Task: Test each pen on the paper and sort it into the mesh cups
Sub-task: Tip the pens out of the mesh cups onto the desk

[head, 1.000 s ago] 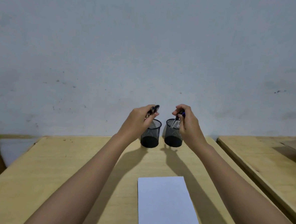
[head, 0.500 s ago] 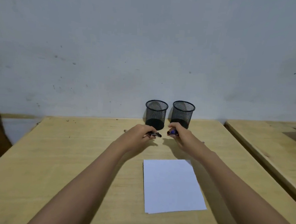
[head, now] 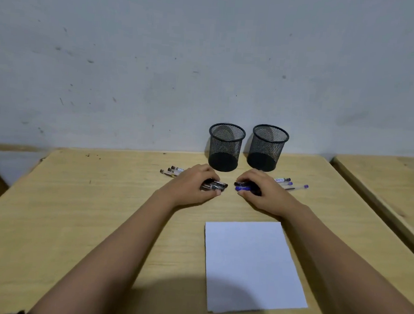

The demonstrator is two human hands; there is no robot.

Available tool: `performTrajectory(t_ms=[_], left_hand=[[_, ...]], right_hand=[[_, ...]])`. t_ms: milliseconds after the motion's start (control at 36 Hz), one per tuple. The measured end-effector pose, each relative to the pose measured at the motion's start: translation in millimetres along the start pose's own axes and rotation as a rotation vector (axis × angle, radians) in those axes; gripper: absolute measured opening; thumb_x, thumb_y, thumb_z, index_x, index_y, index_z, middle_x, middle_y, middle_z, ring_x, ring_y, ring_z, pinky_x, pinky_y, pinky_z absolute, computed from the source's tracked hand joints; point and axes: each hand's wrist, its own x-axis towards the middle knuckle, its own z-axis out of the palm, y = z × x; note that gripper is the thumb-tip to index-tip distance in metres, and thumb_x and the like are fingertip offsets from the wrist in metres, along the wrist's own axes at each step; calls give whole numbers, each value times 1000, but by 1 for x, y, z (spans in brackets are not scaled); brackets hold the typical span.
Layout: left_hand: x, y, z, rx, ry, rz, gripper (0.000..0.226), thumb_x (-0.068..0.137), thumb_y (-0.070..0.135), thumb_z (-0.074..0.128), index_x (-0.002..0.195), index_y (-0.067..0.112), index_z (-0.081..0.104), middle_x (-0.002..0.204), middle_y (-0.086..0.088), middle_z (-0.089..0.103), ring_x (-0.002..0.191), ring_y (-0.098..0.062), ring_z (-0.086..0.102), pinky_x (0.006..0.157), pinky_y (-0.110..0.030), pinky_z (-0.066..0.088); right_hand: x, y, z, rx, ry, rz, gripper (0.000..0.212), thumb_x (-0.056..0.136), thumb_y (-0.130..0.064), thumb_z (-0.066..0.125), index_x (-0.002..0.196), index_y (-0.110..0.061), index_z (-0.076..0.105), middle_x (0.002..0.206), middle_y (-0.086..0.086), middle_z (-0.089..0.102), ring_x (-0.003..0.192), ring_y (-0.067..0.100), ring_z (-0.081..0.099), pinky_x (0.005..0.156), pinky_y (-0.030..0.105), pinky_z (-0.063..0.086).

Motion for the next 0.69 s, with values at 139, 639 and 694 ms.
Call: performTrajectory(t_ms=[139, 639, 694], left_hand=[[1, 3, 0, 48, -39, -18, 54, 77, 53, 60, 119, 19, 59, 118, 5, 53, 109, -12, 49, 96, -34, 43], [-99, -3, -15, 251, -9, -481, 98, 81, 75, 31, 146, 3, 20, 156, -14, 16, 145, -27, 13, 118, -42, 15], [-101, 2, -15, 254, -45, -501, 93, 85, 71, 29, 149, 6, 10, 159, -11, 4, 147, -23, 2, 120, -40, 6]], right_hand=[[5, -1, -2, -5, -85, 32, 39, 85, -36, 60, 121, -19, 53, 119, -5, 51, 109, 11, 47, 97, 28, 40], [28, -76, 24, -25, -43, -43, 20, 89, -20, 54, 108, -15, 60, 101, 1, 55, 90, 13, 50, 79, 25, 43], [35, -85, 30, -61, -57, -26, 22, 89, -22, 55, 108, -13, 59, 103, 3, 54, 90, 14, 49, 80, 28, 44]])
